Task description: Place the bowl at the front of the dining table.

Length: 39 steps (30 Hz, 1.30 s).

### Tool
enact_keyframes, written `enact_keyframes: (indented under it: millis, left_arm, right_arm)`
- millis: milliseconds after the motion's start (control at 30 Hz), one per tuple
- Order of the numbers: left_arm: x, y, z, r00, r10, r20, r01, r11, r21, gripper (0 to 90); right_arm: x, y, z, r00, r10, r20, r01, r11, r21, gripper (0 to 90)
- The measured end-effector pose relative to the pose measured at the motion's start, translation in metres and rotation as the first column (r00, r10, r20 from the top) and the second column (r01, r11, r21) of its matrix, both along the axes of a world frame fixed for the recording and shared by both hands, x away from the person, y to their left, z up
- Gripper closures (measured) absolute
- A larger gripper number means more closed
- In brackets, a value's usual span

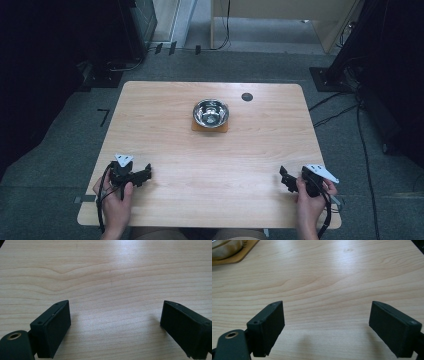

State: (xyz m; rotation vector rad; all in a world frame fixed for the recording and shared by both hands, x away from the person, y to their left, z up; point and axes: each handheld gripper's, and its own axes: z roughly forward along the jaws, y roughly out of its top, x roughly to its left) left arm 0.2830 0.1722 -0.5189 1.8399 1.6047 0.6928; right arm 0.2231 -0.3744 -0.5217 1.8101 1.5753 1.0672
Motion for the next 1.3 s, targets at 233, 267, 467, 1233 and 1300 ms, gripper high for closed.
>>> enact_keyframes:
  millis: [233,267,467,1233,1300]
  left_arm:
    - [0.0,0.0,0.0,1.0,0.002,0.001,-0.002,1.0,-0.001,9.2]
    - [0.0,0.0,0.0,1.0,0.002,0.001,-0.002,1.0,-0.001,9.3]
    - [0.0,0.0,0.0,1.0,0.0,0.0,0.0,1.0,0.0,9.3]
    - [0.0,0.0,0.0,1.0,0.0,0.0,0.0,1.0,0.0,9.3]
    - [0.0,0.0,0.0,1.0,0.0,0.0,0.0,1.0,0.0,9.3]
  right_arm:
    - [-0.008,-0.012,0.0,0.9996,-0.025,-0.015,0.024,0.999,-0.028,13.0]
    - [-0.008,-0.012,0.0,0.9996,-0.025,-0.015,0.024,0.999,-0.028,13.0]
    - [-0.014,-0.022,-0.001,0.9985,-0.042,-0.037,0.041,0.999,-0.029,13.0]
    - [-0.022,-0.025,-0.003,0.9903,-0.019,-0.138,-0.009,0.981,-0.196,13.3]
    - [-0.022,-0.024,-0.003,0.9902,-0.018,-0.138,-0.01,0.981,-0.196,13.2]
